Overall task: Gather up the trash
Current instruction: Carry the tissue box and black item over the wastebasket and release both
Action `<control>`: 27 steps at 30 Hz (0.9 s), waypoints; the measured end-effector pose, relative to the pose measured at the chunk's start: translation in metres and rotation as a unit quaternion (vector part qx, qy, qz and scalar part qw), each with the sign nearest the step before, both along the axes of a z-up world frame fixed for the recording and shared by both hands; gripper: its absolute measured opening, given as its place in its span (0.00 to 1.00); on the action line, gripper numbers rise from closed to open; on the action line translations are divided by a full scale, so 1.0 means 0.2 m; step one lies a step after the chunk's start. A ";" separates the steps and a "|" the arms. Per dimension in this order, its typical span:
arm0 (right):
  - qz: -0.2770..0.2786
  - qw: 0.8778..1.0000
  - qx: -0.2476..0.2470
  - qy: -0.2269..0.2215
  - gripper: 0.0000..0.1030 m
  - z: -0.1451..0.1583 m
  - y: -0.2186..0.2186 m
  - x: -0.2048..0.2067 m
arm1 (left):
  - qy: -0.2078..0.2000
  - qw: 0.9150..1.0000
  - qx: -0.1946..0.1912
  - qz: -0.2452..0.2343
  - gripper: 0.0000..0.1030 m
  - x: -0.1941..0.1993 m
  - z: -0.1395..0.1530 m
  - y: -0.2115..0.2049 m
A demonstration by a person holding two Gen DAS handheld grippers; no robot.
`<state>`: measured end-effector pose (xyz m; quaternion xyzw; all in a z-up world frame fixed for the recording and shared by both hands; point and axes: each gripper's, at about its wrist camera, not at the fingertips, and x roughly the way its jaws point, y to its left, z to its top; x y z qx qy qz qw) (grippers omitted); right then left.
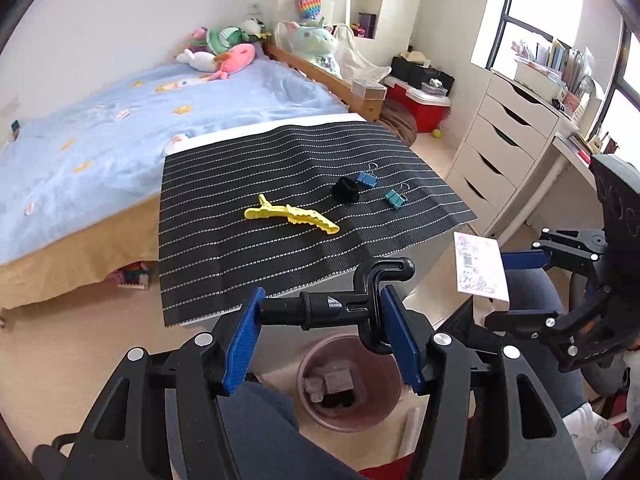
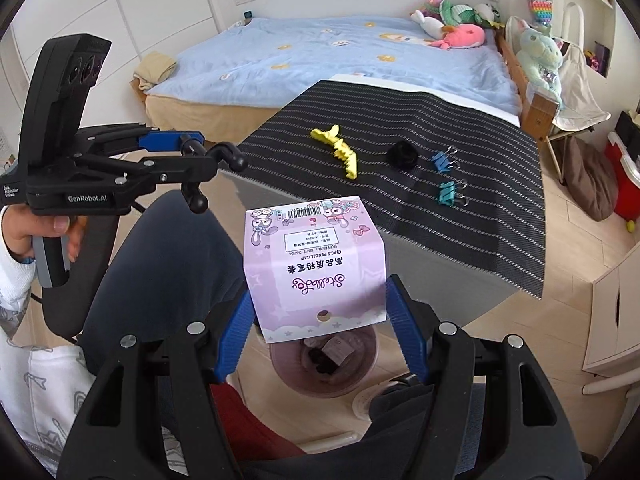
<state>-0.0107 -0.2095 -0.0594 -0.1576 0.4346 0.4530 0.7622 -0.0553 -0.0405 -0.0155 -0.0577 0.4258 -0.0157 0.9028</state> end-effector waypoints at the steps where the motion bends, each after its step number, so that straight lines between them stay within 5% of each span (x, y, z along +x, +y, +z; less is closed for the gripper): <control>1: 0.003 1.000 0.000 0.002 0.62 -0.01 0.01 -0.01 | 0.000 1.000 0.000 0.001 0.56 -0.01 0.00 0.00; 8: 0.027 1.000 0.003 0.014 0.63 -0.02 0.04 -0.05 | -0.003 1.000 -0.006 0.004 0.56 -0.04 0.01 0.01; 12: 0.025 0.999 0.007 0.018 0.86 -0.03 0.04 -0.05 | -0.003 1.000 -0.007 0.000 0.56 -0.04 0.01 0.00; 15: 0.012 1.000 0.009 0.023 0.90 -0.03 0.02 -0.02 | 0.000 1.000 -0.007 -0.003 0.56 -0.04 0.00 -0.01; 27: -0.033 0.999 0.012 0.015 0.93 0.03 -0.06 0.02 | 0.008 0.999 -0.012 -0.032 0.55 -0.03 -0.02 -0.07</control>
